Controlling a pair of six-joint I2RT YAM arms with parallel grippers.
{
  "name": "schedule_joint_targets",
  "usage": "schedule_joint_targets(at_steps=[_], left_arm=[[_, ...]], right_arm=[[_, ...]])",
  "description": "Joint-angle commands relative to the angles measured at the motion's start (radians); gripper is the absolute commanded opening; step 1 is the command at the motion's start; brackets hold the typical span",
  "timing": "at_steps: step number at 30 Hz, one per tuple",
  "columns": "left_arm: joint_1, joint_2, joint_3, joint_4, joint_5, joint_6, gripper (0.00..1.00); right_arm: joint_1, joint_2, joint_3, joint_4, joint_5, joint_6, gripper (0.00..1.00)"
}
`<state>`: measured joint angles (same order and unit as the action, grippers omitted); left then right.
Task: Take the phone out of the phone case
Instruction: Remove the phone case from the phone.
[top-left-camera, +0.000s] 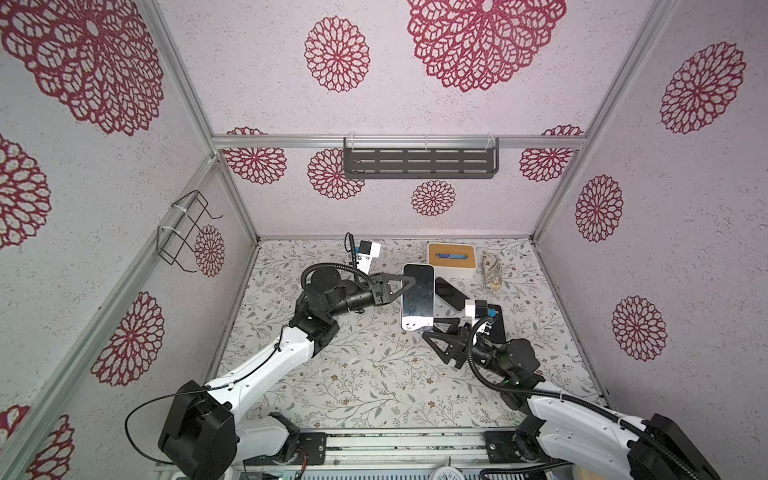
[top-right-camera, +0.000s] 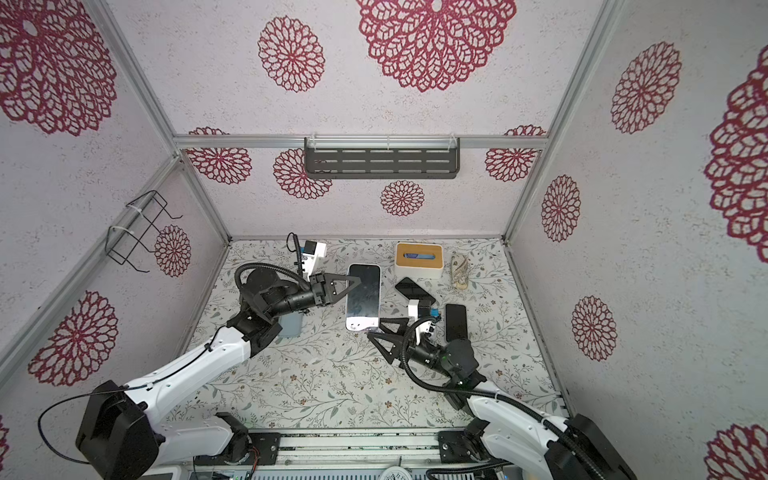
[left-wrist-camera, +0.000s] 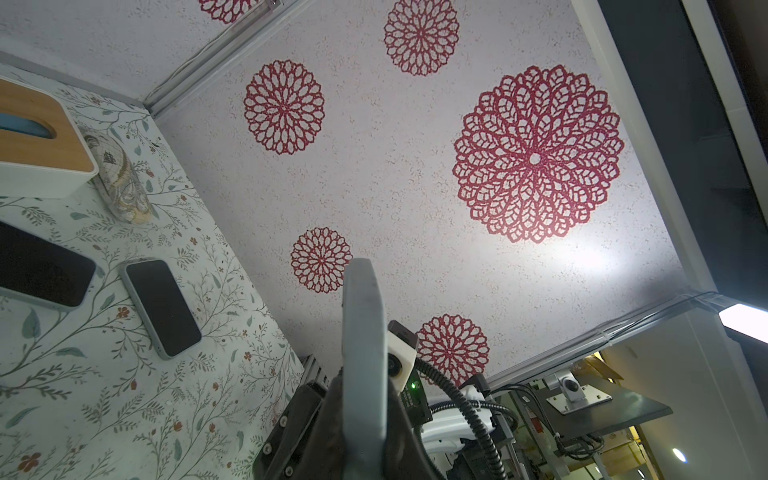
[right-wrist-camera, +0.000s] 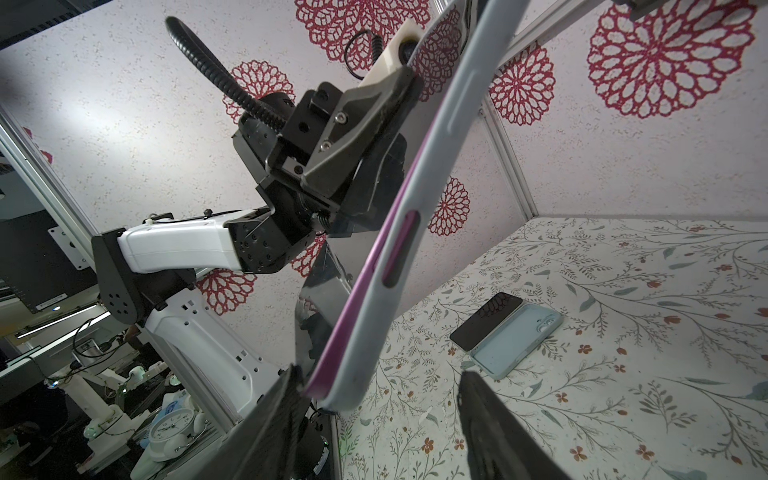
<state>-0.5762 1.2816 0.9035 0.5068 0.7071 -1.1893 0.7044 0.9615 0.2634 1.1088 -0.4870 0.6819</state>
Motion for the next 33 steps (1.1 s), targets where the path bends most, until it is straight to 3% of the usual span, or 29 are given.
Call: schedule_joint_targets(at_steps=[1,26,33], left_arm=[[-0.021,-0.007,0.008,0.082,0.032,-0.018,0.0],[-0.038,0.008,-0.015,0.097,0.043,-0.016,0.0],[-0.04,0.019,-0.057,0.126,0.036,-0.022,0.0]], right_arm=[[-0.017,0.011,-0.002,0.047,0.025,0.016,0.62],[-0.059,0.029,-0.004,0.111,0.022,0.058,0.61],[-0.072,0.044,0.002,0.132,0.003,0.084,0.52]])
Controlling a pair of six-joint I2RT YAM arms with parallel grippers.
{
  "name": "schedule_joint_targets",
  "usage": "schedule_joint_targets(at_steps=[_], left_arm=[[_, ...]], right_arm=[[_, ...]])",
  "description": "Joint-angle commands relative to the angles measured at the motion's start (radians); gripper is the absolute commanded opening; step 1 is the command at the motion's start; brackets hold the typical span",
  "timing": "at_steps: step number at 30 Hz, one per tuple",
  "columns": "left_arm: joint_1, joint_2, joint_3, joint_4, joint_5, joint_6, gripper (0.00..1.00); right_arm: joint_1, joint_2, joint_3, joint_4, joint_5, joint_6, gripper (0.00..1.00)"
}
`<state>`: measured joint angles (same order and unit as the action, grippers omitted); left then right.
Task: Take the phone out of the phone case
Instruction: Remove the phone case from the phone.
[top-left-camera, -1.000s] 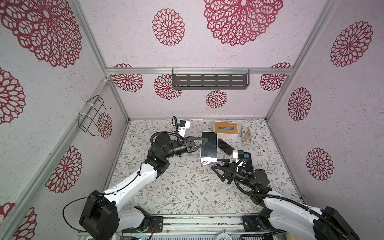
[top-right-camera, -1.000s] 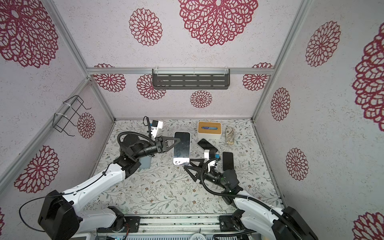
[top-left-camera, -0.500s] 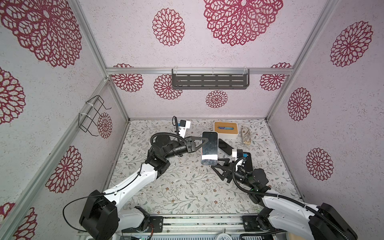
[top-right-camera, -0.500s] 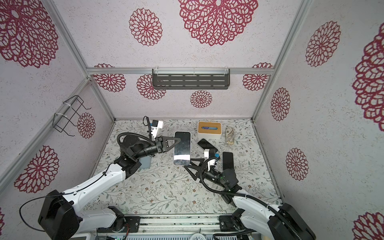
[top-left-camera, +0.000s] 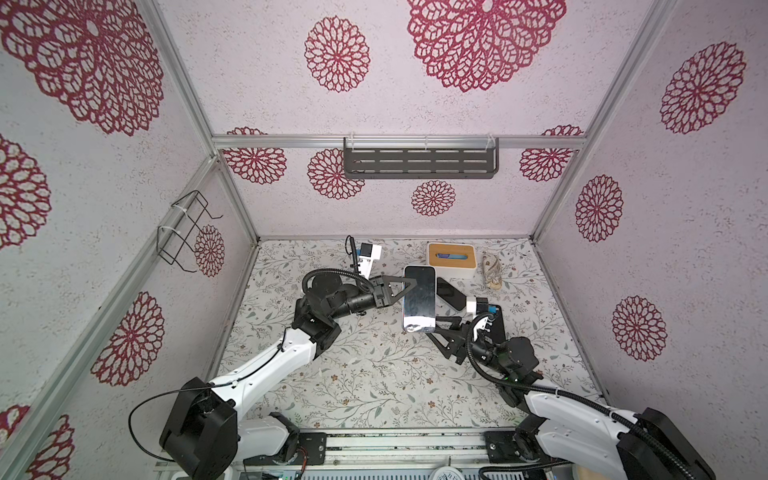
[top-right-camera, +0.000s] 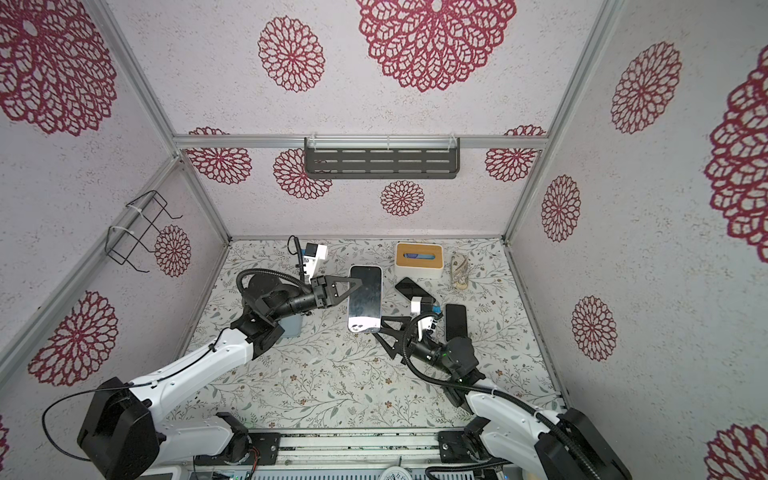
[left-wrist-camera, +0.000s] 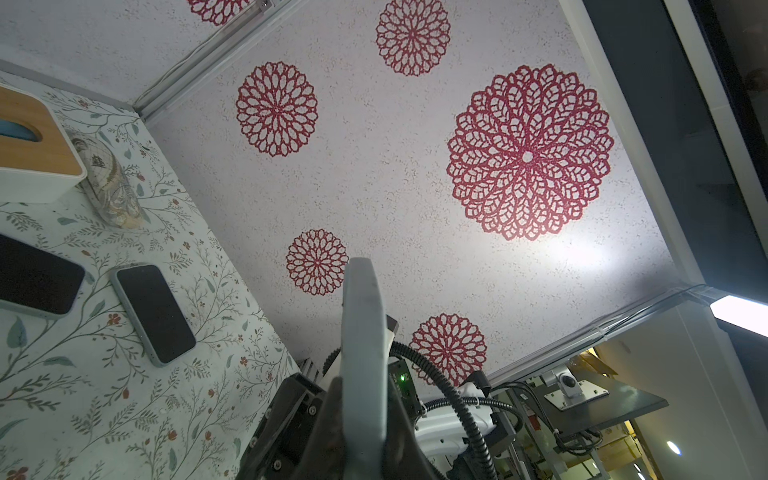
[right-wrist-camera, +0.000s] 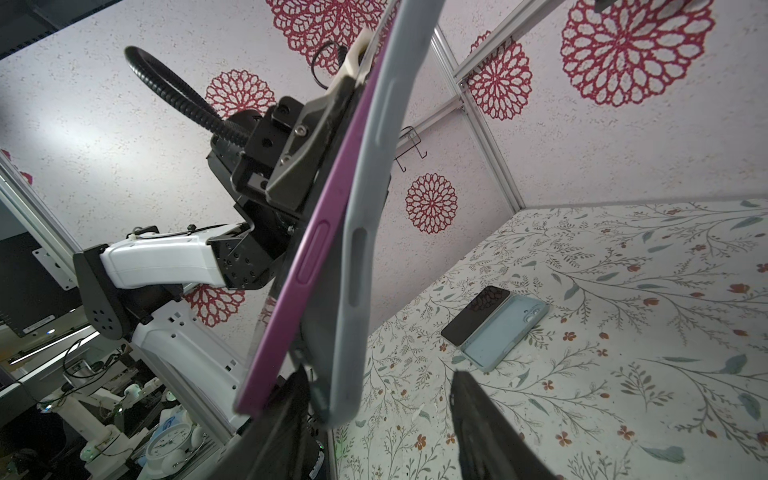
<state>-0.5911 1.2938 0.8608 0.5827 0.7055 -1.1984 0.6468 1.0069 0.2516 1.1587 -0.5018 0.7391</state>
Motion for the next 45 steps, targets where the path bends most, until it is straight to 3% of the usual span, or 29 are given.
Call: schedule_joint_targets(at_steps=[1,6,14,15,19,25,30,33,38,45], left_arm=[[-0.026,0.01,-0.016,0.054,0.037,-0.013,0.0],[-0.038,0.032,-0.019,0.06,0.035,-0.013,0.0],[-0.026,0.077,-0.056,-0.005,-0.036,0.024,0.0],[-0.022,0.083,-0.061,-0.026,-0.052,0.038,0.1],[-0.019,0.135,-0.089,-0.043,-0.102,0.071,0.34],[-0.023,0.235,-0.117,0.057,-0.126,0.053,0.61],[-0.039,0.258,-0.134,0.112,-0.162,0.069,0.68],[-0.06,0.254,-0.132,0.06,-0.191,0.123,0.72],[-0.091,0.182,-0.128,-0.157,-0.313,0.301,0.78],[-0.218,0.108,-0.064,-0.485,-0.517,0.589,0.81]], right_arm=[[-0.015,0.007,0.012,0.093,0.011,0.034,0.5],[-0.015,0.037,0.007,0.148,-0.007,0.068,0.35],[-0.014,0.034,-0.012,0.198,-0.051,0.143,0.02],[-0.015,0.022,-0.017,0.183,-0.047,0.146,0.0],[-0.015,-0.04,-0.03,0.04,-0.003,0.141,0.0],[-0.014,-0.066,-0.059,-0.085,0.038,0.152,0.0],[-0.013,-0.026,-0.084,-0.108,0.068,0.174,0.0],[-0.014,0.012,-0.099,-0.1,0.085,0.197,0.0],[-0.014,0.07,-0.102,-0.112,0.098,0.219,0.0],[-0.014,0.144,-0.096,-0.113,0.086,0.24,0.0]])
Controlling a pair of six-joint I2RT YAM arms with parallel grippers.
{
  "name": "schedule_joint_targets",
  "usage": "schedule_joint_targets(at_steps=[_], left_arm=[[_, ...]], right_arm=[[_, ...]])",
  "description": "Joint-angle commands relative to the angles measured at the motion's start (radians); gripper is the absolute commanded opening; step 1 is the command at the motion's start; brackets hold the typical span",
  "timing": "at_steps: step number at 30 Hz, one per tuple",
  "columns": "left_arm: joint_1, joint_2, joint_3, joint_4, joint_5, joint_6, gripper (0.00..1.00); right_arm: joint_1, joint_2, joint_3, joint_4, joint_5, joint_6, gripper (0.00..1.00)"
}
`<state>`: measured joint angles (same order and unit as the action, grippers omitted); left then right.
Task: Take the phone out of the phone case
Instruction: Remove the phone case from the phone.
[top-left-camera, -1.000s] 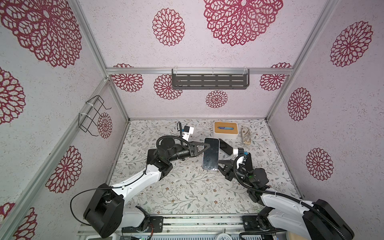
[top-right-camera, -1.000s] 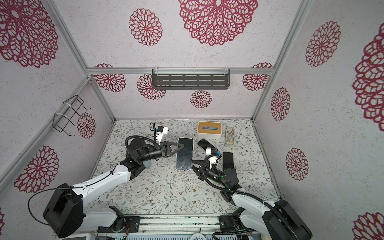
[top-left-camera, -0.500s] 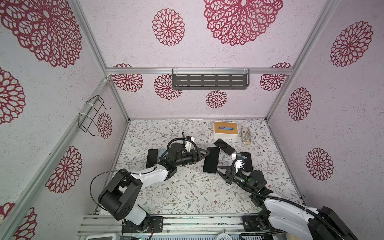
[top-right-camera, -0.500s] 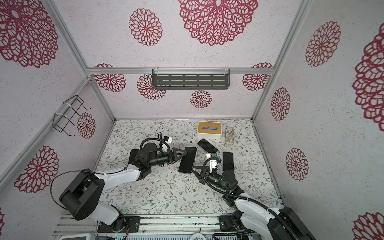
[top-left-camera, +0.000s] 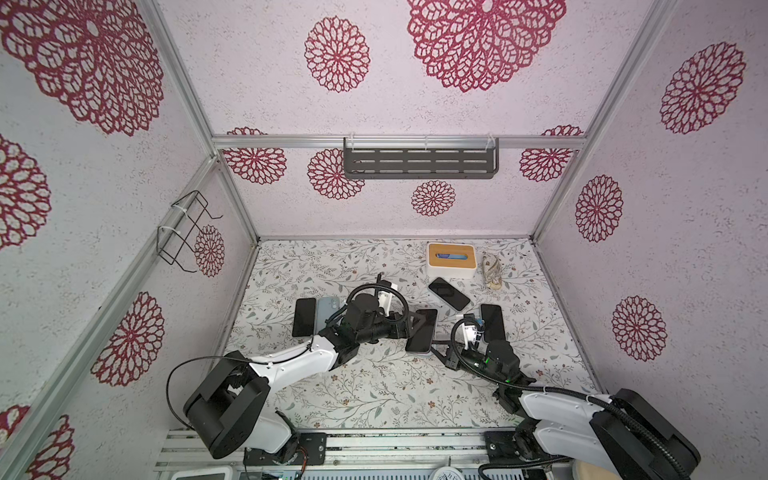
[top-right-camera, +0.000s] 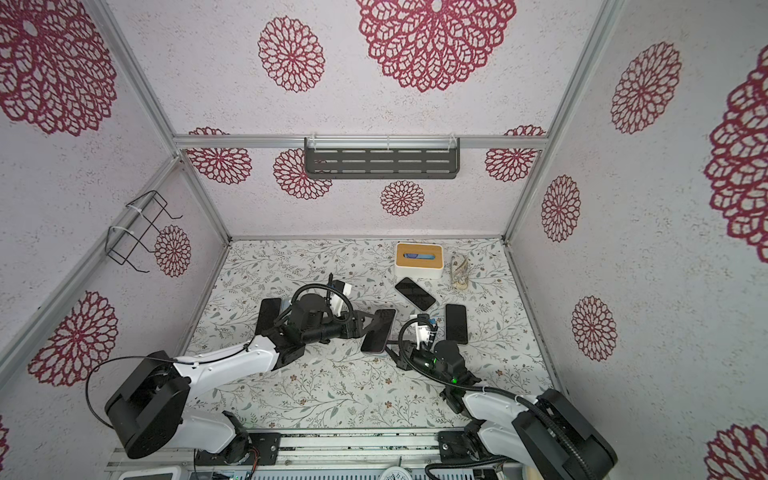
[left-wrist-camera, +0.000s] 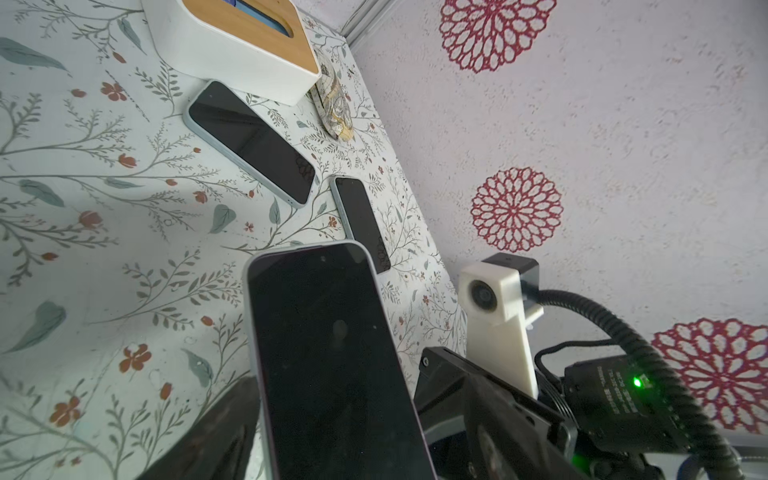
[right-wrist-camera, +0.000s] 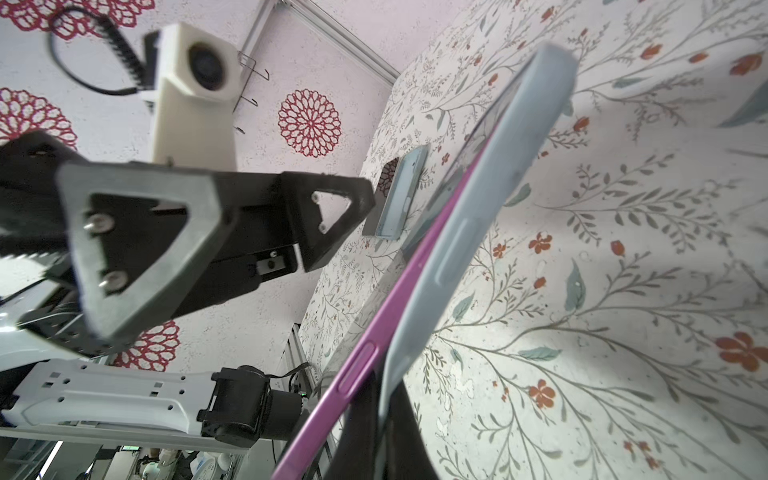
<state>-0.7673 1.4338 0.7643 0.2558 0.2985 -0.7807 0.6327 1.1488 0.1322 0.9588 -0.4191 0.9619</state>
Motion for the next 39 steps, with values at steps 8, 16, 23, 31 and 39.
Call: schedule_joint_targets(at_steps=[8,16,23,31,39], left_arm=[[-0.205,-0.029,0.114,-0.394,-0.31,0.389,0.79],[-0.308,0.071,0.222,-0.528,-0.46,0.494,0.74],[-0.374,0.177,0.325,-0.643,-0.666,0.549,0.67],[-0.392,0.187,0.328,-0.659,-0.769,0.58,0.55],[-0.395,0.181,0.295,-0.602,-0.745,0.599,0.29]], right_arm=[[0.0,0.046,0.034,0.098,-0.003,0.034,0.0],[0.001,0.065,0.037,0.114,-0.013,0.043,0.0],[0.001,0.064,0.034,0.121,-0.016,0.048,0.0],[-0.001,0.075,0.028,0.146,-0.022,0.056,0.0],[-0.001,0.09,0.026,0.185,-0.029,0.074,0.0]])
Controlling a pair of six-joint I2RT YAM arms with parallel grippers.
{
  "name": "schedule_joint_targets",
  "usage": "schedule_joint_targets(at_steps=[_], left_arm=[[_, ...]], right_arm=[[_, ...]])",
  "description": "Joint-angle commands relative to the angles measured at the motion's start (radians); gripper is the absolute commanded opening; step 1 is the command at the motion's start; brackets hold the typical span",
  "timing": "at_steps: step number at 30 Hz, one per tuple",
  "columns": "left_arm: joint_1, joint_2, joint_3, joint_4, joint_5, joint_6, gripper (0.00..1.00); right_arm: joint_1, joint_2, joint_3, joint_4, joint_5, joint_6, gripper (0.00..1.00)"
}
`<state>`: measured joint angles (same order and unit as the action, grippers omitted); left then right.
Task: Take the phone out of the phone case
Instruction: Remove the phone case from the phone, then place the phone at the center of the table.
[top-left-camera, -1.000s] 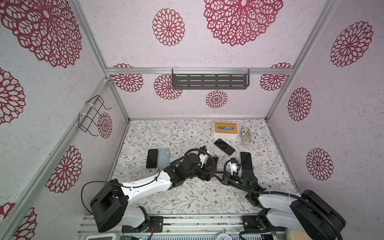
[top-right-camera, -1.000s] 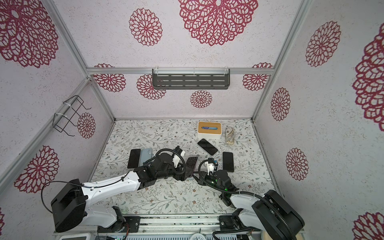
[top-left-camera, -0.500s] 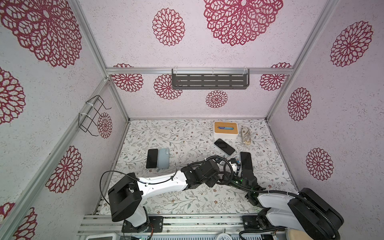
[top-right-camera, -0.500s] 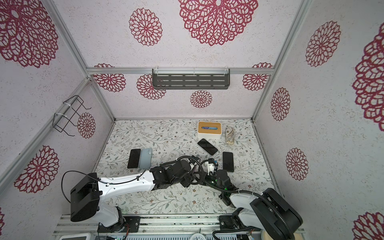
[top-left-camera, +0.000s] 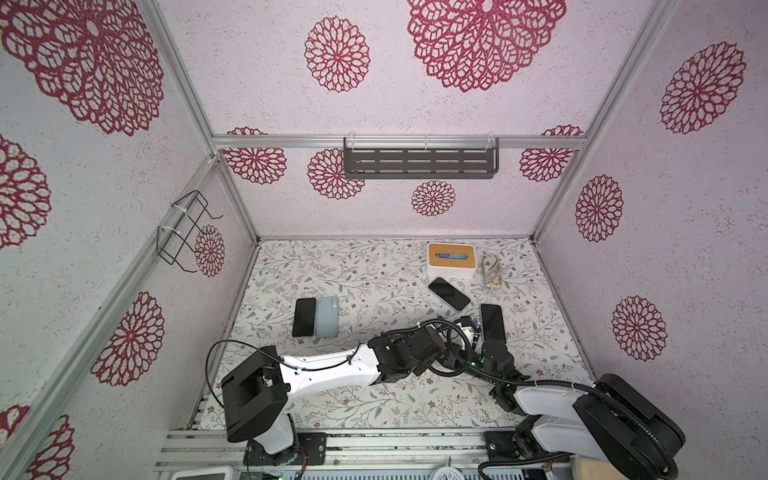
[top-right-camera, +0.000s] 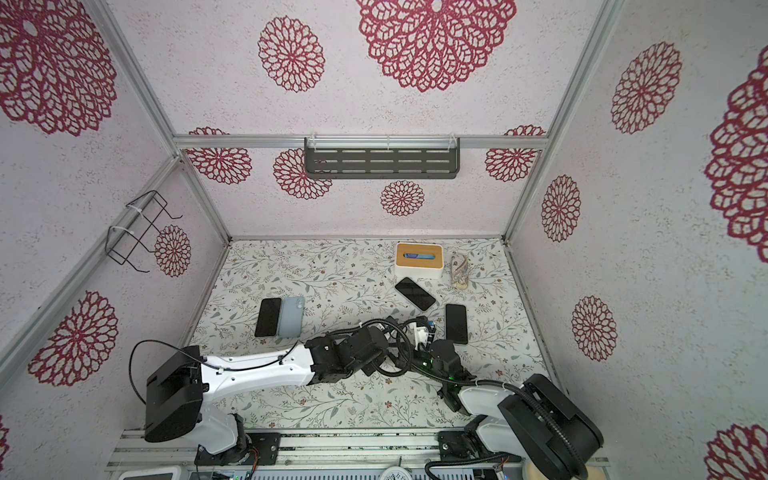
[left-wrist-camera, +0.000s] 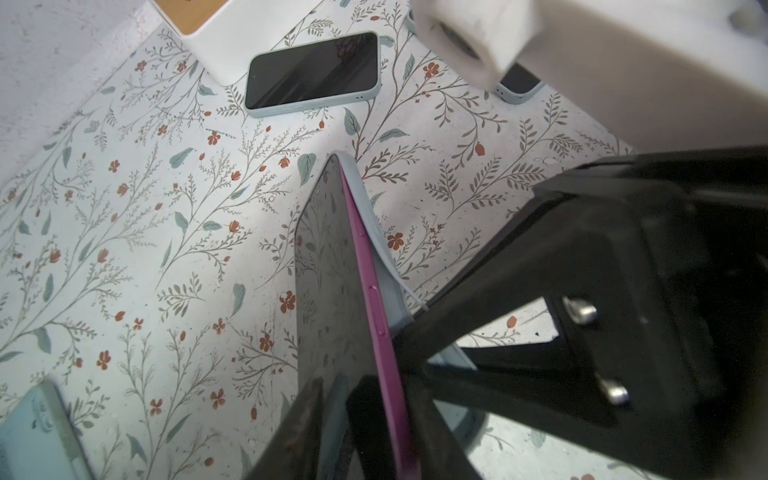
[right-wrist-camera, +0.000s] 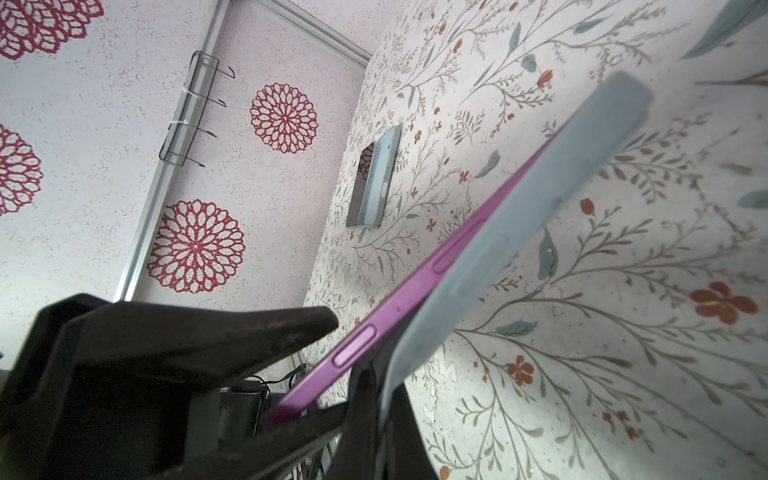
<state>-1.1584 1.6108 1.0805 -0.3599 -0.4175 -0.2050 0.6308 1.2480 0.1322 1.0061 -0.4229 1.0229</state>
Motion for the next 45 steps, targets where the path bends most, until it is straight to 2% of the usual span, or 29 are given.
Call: schedule_joint_targets(at_steps=[1,6,12,17,22,27,35,40,45], left_arm=[[-0.004,-0.001,-0.026,0.022,-0.024,0.024,0.27],[-0.006,-0.036,-0.065,0.069,0.006,0.026,0.15],[-0.007,-0.088,-0.104,0.098,-0.027,0.01,0.07],[-0.014,-0.166,-0.118,0.079,-0.131,0.012,0.05],[-0.012,-0.247,-0.137,-0.022,-0.246,0.003,0.05],[0.054,-0.285,-0.151,-0.167,-0.293,-0.03,0.05],[0.206,-0.196,-0.091,-0.308,-0.389,0.04,0.02],[0.233,-0.092,-0.056,-0.303,-0.461,0.101,0.01],[0.274,0.004,-0.036,-0.23,-0.477,0.174,0.0]], right_arm=[[0.001,-0.009,0.026,0.14,-0.026,0.013,0.0],[0.001,-0.018,0.026,0.137,-0.026,0.017,0.0],[0.001,-0.022,0.028,0.118,-0.022,0.022,0.0],[0.001,-0.024,0.041,0.018,0.007,0.015,0.0],[0.0,-0.029,0.033,-0.086,0.077,-0.003,0.0],[-0.013,-0.05,0.045,-0.173,0.113,-0.031,0.0],[-0.013,-0.017,0.12,-0.201,0.041,-0.064,0.0],[-0.011,0.052,0.138,-0.138,0.003,-0.053,0.0],[-0.011,0.152,0.161,-0.054,-0.038,-0.03,0.0]])
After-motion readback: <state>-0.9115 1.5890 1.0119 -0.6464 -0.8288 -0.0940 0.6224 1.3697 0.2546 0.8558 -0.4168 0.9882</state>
